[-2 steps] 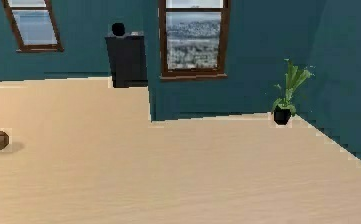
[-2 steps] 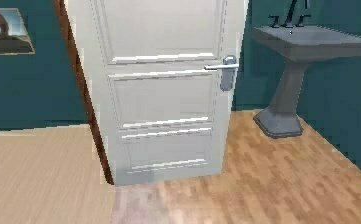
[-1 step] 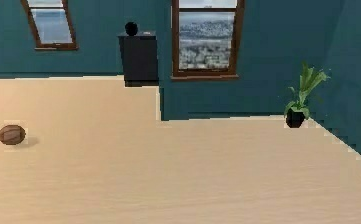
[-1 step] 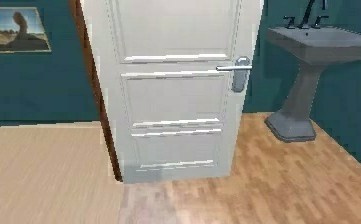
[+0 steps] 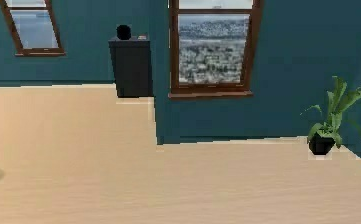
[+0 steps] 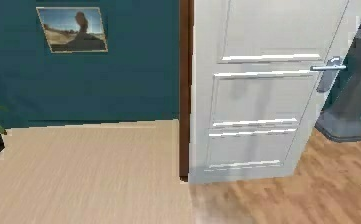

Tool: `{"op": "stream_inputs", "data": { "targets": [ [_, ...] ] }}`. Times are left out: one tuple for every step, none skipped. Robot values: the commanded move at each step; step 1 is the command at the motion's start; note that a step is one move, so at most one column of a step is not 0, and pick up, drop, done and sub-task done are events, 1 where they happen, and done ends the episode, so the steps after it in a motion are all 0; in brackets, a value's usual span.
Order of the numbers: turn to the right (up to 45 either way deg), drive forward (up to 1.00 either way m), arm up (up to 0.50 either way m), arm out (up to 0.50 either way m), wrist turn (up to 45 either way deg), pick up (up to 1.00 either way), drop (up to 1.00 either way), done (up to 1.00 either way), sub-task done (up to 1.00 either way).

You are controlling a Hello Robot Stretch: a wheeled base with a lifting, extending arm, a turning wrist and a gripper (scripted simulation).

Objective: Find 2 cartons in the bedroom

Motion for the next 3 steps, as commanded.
{"op": "stream_inputs", "data": {
  "targets": [
    [-45.0, 0.0, 0.0, 0.0, 0.0, 0.0, 0.0, 0.0, 0.0],
    [-3.0, 0.0, 0.0, 0.0, 0.0, 0.0, 0.0, 0.0, 0.0],
    [-45.0, 0.0, 0.0, 0.0, 0.0, 0.0, 0.0, 0.0, 0.0]
  ]
}}
